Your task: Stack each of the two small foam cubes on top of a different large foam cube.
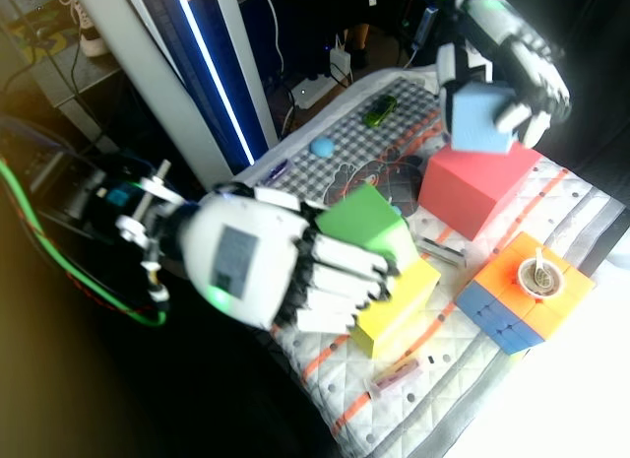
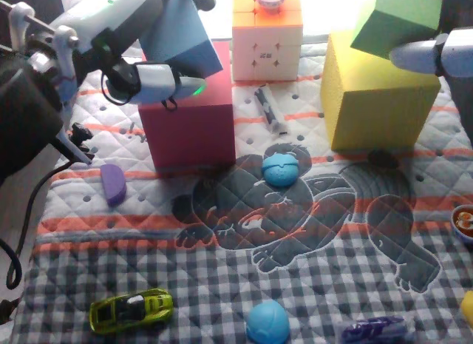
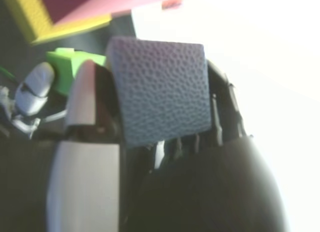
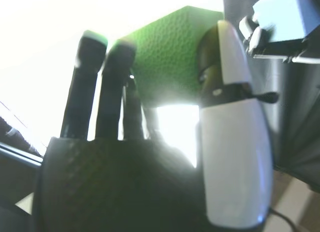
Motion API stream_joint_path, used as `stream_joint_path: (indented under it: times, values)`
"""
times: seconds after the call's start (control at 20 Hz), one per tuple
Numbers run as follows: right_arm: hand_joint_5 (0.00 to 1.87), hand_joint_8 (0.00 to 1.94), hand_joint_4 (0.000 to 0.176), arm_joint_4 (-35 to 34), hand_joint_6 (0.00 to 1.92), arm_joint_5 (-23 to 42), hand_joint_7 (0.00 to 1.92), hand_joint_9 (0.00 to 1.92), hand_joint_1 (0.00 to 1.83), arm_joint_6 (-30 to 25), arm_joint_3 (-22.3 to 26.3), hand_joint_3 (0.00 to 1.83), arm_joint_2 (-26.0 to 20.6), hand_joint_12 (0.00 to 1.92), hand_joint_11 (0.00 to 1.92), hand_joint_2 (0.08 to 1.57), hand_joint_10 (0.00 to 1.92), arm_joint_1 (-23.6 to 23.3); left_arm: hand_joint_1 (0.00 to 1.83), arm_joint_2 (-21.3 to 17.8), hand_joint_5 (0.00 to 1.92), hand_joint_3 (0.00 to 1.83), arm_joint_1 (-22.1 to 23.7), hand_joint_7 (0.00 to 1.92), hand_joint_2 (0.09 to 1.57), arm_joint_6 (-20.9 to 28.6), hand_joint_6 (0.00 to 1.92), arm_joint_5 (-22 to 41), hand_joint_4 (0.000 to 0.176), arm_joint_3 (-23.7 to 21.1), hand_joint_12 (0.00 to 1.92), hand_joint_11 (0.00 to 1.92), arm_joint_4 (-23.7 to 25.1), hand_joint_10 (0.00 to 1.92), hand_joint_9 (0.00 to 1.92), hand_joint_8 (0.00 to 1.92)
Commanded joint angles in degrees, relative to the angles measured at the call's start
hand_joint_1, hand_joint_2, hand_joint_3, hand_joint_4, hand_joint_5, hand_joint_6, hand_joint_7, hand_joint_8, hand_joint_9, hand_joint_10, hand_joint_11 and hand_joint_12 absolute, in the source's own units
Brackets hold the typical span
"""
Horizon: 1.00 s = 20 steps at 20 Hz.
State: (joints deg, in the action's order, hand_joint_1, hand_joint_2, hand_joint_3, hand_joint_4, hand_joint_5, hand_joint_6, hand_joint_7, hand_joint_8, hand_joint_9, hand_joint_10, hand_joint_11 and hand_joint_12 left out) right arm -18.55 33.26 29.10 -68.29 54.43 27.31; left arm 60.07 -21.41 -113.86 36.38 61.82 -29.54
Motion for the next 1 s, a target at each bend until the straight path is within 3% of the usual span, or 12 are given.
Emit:
stream_joint_path:
  times: [0.0,0.05,0.15,0.2,0.35,0.45,0.55,0.65,0.75,0.8,0.9,0.95]
  values:
    - [0.15,1.62,0.000,-0.5,1.57,4.9,0.50,0.64,1.44,-0.4,-0.7,0.01,-0.2,1.92,0.53,1.29,1.70,-0.8,1.34,0.1,0.14,0.00,0.9,0.13,1.21,0.0,1.31,4.7,0.000,0.7,1.88,0.25,0.7,1.40,0.20,0.72]
    - [0.16,1.60,0.000,-0.9,1.53,4.0,0.58,0.56,1.31,-0.4,-1.2,0.00,0.0,1.92,0.61,1.30,1.76,-0.9,1.42,0.5,0.10,0.00,1.0,0.07,1.20,0.0,1.41,3.7,0.000,1.5,1.91,0.35,-0.3,1.61,0.17,0.86]
    - [0.17,1.59,0.000,-1.0,1.45,2.7,0.60,0.51,1.28,-0.4,-1.4,0.00,0.2,1.92,0.59,1.30,1.70,-1.1,1.60,0.9,0.08,0.00,1.0,0.04,1.22,0.0,1.51,2.3,0.000,2.6,1.92,0.59,-1.6,1.64,0.57,1.18]
    - [0.19,1.60,0.000,-2.0,1.41,1.6,0.60,0.45,1.28,-0.4,-1.5,0.00,0.4,1.92,0.47,1.30,1.67,-1.6,1.61,1.3,0.03,0.00,1.0,0.06,1.20,0.0,1.24,1.3,0.000,3.3,1.86,0.65,-2.4,1.58,0.63,1.14]
    - [0.18,1.60,0.000,-3.9,1.46,-0.7,0.60,0.50,1.28,-0.4,-1.9,0.00,0.5,1.92,0.59,1.31,1.71,-2.3,1.60,2.1,0.13,0.00,0.3,0.17,1.18,0.0,1.16,0.2,0.000,4.6,1.80,0.62,-4.2,1.53,0.66,0.78]
    - [0.11,1.47,0.000,-3.9,1.47,-1.1,0.37,0.45,1.21,-0.4,-1.9,0.00,0.5,1.92,0.52,1.23,1.73,-2.3,1.21,2.2,0.19,0.00,0.2,0.20,1.19,0.0,0.72,0.1,0.000,4.5,1.85,0.45,-4.3,1.41,0.39,0.62]
    - [0.04,1.18,0.000,-3.9,1.21,-1.1,0.20,0.30,1.09,-0.4,-1.8,0.00,0.5,1.92,0.42,1.18,1.60,-2.3,0.94,2.1,0.16,0.00,0.2,0.22,1.18,0.0,0.33,0.4,0.051,4.1,1.86,0.24,-3.8,1.20,0.22,0.24]
    - [0.00,0.80,0.000,-3.6,0.70,-1.1,0.07,0.06,0.93,-0.4,-1.4,0.00,0.4,1.92,0.07,1.18,1.31,-2.5,0.76,1.8,0.12,0.00,0.1,0.10,1.20,0.0,0.10,1.1,0.077,3.5,1.51,0.01,-3.2,0.46,0.03,0.03]
    - [0.00,0.32,0.008,-3.2,0.20,-1.1,0.02,0.00,0.76,-0.4,-0.9,0.00,0.1,1.73,0.00,1.17,0.75,-2.7,0.60,1.2,0.06,0.00,0.0,0.00,1.22,0.0,0.01,1.7,0.106,2.7,0.82,0.00,-2.5,0.04,0.00,0.00]
    - [0.00,0.06,0.032,-3.1,0.04,-1.0,0.00,0.00,0.68,-0.4,-0.8,0.00,0.1,1.63,0.00,1.17,0.33,-2.9,0.57,1.0,0.02,0.00,0.0,0.00,1.22,0.0,0.00,2.0,0.128,2.5,0.68,0.00,-2.3,0.01,0.00,0.00]
    - [0.00,0.00,0.051,-2.5,0.00,-0.4,0.00,0.00,0.61,-0.4,-0.1,0.00,-0.2,1.49,0.00,1.14,0.04,-3.1,0.48,0.7,0.00,0.00,-0.1,0.00,1.23,0.0,0.00,2.5,0.161,2.1,0.80,0.00,-2.1,0.00,0.00,0.00]
    - [0.00,0.00,0.053,-2.2,0.00,0.0,0.00,0.00,0.59,-0.4,0.3,0.00,-0.6,1.49,0.00,1.13,0.01,-3.1,0.47,0.6,0.00,0.00,-0.2,0.00,1.23,0.0,0.00,2.7,0.145,1.9,0.81,0.00,-2.0,0.00,0.00,0.00]
